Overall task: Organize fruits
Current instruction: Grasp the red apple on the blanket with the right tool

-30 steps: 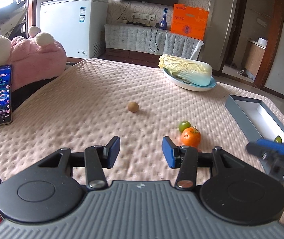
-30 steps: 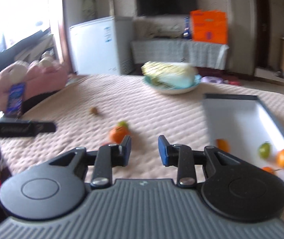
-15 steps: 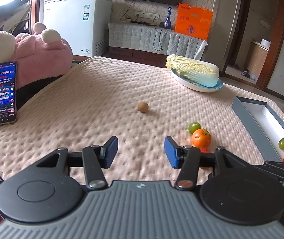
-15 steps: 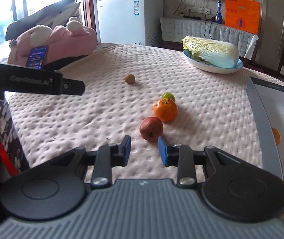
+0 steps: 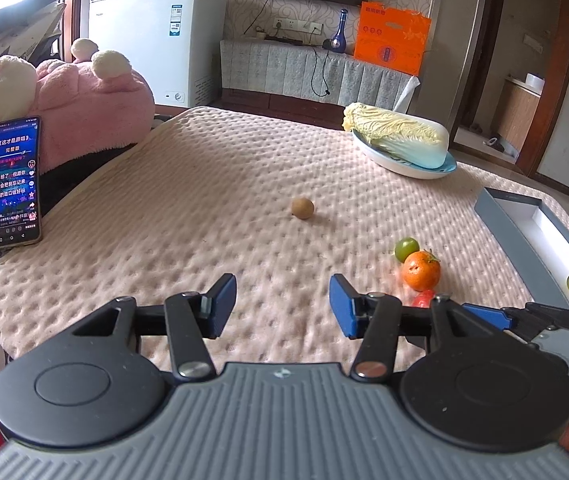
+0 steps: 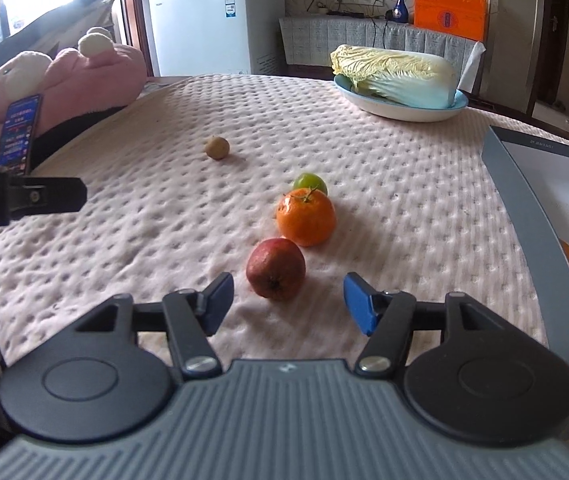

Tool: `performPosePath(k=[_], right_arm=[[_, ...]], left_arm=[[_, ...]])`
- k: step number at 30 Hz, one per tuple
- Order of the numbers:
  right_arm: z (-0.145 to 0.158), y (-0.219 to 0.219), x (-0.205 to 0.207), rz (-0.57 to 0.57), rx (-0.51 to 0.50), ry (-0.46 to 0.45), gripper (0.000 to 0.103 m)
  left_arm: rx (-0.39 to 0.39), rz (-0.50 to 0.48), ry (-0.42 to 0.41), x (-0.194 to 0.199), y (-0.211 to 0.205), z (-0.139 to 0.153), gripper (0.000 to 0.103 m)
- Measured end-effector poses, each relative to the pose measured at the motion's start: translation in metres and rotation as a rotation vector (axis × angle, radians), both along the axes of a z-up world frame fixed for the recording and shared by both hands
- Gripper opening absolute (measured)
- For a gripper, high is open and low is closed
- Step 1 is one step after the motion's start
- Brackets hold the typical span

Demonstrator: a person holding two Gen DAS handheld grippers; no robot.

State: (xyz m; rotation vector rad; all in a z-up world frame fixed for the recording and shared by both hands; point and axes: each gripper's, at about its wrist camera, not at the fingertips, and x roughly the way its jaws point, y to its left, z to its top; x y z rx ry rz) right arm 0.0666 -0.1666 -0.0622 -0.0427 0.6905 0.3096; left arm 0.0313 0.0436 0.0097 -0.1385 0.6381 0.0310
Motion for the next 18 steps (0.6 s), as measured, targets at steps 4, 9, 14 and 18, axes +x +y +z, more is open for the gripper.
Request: performPosePath(k=[4,9,14,18], right_arm=[[-0.0011,0.0028,0.0037,-0.011,-0.008,-0.003,0.06],[0.0005,0.002,0.0055,-0.008,-0.01,0.003,0.035],[0.0033,-0.0015,0.0034,-0.004,-0.006,0.012,0.035],[0.0076,-0.0062,-0.0028,0.016,-0.015,0.027,0.035]], left_arm=[[-0.003,-0.001,0.002,0.0022,0.0017,-0.001,0.058],[-0.005,-0.002,0.002,0.0037,0.0022,-0.0014,0.058],[-0.006,-0.004,0.002,0.0053,0.0026,-0.0021,0.058],[-0.008,-0.014,0.003,0.0084,-0.0012,-0.0024,0.058]])
